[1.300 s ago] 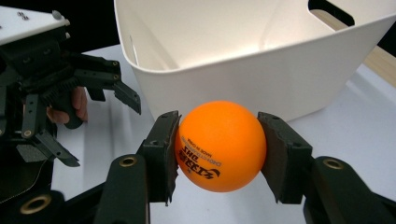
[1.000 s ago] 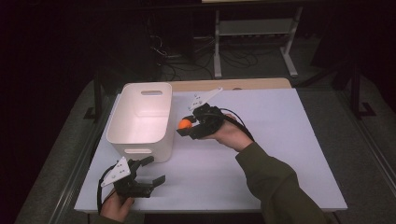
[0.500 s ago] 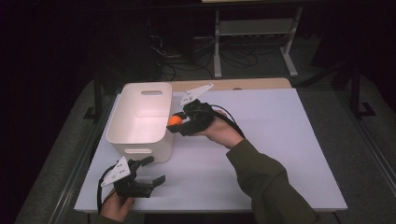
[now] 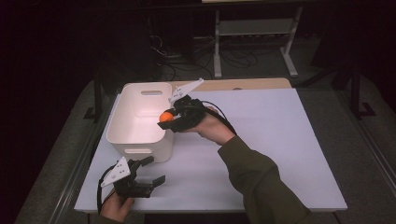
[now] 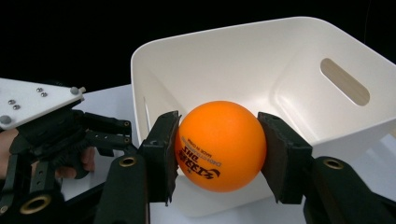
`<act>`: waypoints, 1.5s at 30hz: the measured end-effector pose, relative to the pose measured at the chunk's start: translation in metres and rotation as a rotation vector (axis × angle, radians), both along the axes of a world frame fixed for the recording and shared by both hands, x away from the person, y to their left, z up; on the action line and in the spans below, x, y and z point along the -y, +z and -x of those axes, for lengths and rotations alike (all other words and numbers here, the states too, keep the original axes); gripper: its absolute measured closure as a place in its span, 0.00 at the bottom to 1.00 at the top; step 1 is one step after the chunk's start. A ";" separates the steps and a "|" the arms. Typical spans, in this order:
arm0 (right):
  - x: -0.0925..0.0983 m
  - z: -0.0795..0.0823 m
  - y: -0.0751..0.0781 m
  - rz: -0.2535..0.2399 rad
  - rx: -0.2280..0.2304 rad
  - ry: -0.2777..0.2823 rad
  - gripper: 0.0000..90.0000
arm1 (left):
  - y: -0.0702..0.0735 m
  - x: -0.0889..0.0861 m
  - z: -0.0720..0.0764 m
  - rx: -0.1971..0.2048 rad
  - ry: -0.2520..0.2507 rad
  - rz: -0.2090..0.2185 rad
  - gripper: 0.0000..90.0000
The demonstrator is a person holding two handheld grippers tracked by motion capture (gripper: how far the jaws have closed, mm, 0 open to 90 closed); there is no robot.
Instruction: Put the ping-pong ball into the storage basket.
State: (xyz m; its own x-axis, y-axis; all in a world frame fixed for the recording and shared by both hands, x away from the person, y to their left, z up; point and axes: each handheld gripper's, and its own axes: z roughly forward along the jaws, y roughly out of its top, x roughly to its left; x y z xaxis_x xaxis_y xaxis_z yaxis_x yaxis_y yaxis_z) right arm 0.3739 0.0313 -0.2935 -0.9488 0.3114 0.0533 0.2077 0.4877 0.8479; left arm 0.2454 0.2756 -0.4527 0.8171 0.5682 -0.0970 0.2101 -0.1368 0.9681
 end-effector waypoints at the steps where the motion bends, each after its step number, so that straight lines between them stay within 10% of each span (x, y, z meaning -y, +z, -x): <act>1: -0.002 -0.001 0.001 -0.003 -0.001 0.003 0.55 | 0.000 0.000 0.000 0.000 0.000 0.001 0.15; 45: -0.083 -0.015 -0.013 0.105 -0.013 0.066 0.55 | 0.000 0.000 0.000 0.004 -0.003 0.004 0.15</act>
